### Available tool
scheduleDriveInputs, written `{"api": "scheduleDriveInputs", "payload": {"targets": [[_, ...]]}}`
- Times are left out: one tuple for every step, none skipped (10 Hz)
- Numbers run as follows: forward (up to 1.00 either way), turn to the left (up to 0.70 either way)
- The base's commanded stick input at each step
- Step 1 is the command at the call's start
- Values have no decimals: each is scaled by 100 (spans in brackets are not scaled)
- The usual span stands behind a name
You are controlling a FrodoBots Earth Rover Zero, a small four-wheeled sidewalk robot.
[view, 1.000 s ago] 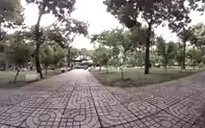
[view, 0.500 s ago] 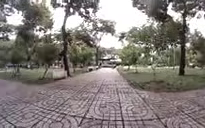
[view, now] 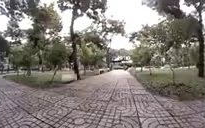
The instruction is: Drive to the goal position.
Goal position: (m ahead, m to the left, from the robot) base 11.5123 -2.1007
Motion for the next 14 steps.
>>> {"api": "scheduleDriveInputs", "payload": {"targets": [[0,0],[0,0],[0,0],[0,0],[0,0],[0,0],[0,0],[0,0],[70,0],[70,0],[70,0],[70,0],[42,-18],[0,-45]]}}
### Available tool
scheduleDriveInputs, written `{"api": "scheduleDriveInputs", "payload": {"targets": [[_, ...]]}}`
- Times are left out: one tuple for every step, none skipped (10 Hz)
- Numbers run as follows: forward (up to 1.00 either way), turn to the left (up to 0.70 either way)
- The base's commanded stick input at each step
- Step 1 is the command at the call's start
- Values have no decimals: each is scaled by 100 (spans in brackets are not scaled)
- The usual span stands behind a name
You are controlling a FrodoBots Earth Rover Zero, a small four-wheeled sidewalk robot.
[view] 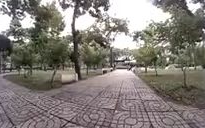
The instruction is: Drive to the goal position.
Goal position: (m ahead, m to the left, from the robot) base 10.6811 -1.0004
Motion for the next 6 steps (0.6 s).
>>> {"api": "scheduleDriveInputs", "payload": {"targets": [[0,-45],[0,-45],[36,-22],[70,-16],[43,-34],[6,-43]]}}
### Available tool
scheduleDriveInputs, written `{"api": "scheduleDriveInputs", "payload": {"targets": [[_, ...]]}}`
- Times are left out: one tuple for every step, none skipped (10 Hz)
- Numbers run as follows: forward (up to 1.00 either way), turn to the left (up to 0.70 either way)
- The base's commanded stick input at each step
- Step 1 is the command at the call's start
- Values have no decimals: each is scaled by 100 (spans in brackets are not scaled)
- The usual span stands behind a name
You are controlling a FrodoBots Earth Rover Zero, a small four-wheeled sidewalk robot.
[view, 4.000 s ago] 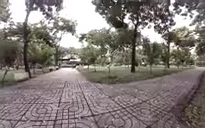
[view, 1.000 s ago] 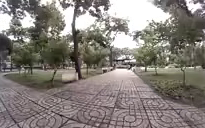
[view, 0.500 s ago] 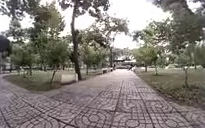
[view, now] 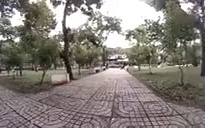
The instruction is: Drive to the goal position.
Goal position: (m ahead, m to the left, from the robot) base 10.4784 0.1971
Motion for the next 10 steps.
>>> {"api": "scheduleDriveInputs", "payload": {"targets": [[1,-45],[48,-33],[33,-36],[0,-45],[51,-32],[70,-27],[70,-27],[70,-27],[70,-19],[70,0]]}}
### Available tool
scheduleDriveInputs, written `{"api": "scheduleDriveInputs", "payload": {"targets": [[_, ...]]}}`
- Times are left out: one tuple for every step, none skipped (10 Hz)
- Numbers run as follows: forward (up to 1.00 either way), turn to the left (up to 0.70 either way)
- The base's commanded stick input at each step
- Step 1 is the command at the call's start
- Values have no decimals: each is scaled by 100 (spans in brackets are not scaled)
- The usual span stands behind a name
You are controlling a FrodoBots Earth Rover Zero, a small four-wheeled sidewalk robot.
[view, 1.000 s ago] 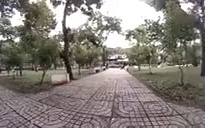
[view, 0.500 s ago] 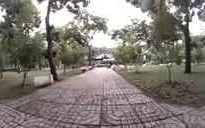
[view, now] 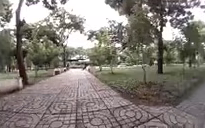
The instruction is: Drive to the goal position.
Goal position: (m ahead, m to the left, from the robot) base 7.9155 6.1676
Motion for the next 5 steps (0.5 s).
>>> {"api": "scheduleDriveInputs", "payload": {"targets": [[70,0],[70,0],[70,0],[70,0],[70,0]]}}
